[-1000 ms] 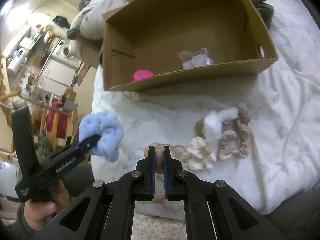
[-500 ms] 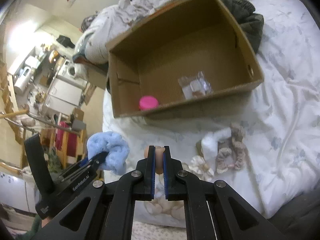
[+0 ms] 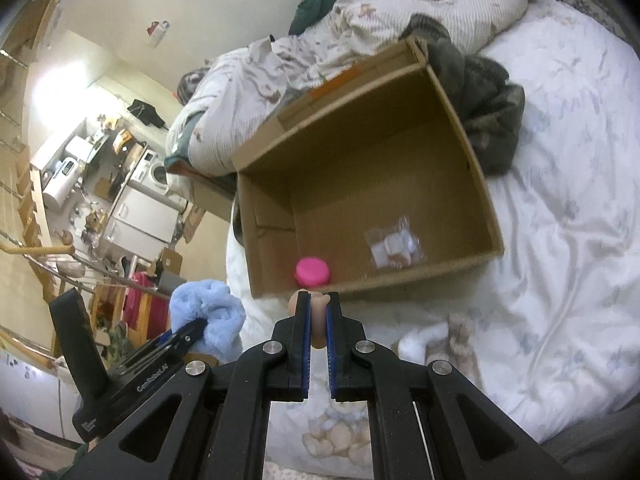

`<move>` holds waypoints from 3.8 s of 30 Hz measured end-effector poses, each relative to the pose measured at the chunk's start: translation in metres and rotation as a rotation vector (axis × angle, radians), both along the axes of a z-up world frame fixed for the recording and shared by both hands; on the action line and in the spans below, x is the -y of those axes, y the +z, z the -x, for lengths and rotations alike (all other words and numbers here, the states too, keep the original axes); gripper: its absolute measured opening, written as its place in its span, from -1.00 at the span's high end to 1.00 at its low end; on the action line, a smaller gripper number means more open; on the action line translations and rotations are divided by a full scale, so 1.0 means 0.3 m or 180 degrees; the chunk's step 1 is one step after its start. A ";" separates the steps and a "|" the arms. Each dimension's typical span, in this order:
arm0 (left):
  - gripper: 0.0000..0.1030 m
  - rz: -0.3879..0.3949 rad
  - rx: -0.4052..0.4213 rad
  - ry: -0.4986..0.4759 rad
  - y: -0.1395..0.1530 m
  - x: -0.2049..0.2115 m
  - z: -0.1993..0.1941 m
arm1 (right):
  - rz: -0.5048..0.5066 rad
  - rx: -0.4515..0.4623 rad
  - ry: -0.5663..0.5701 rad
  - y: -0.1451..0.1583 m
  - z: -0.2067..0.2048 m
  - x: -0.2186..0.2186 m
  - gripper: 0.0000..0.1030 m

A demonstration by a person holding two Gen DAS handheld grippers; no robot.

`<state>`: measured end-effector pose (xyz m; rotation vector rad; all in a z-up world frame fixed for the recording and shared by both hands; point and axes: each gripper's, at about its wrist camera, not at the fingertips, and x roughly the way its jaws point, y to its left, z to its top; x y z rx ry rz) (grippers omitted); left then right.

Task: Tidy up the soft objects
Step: 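Carry the blue scrunchie over the box while right carries the tan item, then open both grippers to release the scrunchie and tan item into the box, then withdraw both grippers from the box toward the remaining scrunchies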

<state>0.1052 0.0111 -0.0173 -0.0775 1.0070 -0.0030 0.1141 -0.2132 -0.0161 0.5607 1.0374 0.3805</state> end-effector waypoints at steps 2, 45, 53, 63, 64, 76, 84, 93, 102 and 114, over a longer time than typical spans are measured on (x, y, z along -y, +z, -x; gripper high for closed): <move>0.55 -0.0026 0.0022 -0.0032 0.014 0.008 -0.024 | 0.0024 0.0045 -0.0004 0.015 -0.016 0.008 0.84; 0.51 0.0045 -0.0131 -0.0267 -0.161 0.105 -0.321 | 0.0195 -0.0223 -0.0063 -0.161 -0.265 0.062 0.84; 0.49 0.0117 -0.0118 -0.0279 -0.165 0.116 -0.327 | 0.0251 -0.0296 0.0006 -0.182 -0.287 0.037 0.83; 0.48 0.0094 -0.0168 -0.0306 -0.181 0.125 -0.328 | 0.0282 -0.0329 0.0012 -0.188 -0.285 0.040 0.83; 0.47 0.0089 -0.0159 -0.0314 -0.179 0.127 -0.326 | 0.0288 -0.0333 0.0016 -0.189 -0.288 0.035 0.83; 0.32 0.0098 -0.0177 -0.0271 -0.177 0.119 -0.324 | 0.0333 -0.0342 0.0043 -0.196 -0.294 0.014 0.83; -0.20 0.0050 -0.0127 -0.0278 -0.165 0.132 -0.319 | 0.0380 -0.0344 -0.0018 -0.198 -0.298 0.013 0.17; -0.27 0.0030 -0.0143 -0.0232 -0.165 0.124 -0.323 | 0.0499 -0.0239 -0.0077 -0.180 -0.296 0.016 -0.55; -0.27 0.0035 -0.0131 -0.0224 -0.161 0.124 -0.322 | 0.0538 -0.0246 -0.0088 -0.180 -0.291 0.020 -0.55; -0.27 0.0025 -0.0086 -0.0233 -0.151 0.129 -0.309 | 0.0916 -0.0120 -0.0073 -0.128 -0.283 -0.017 -0.55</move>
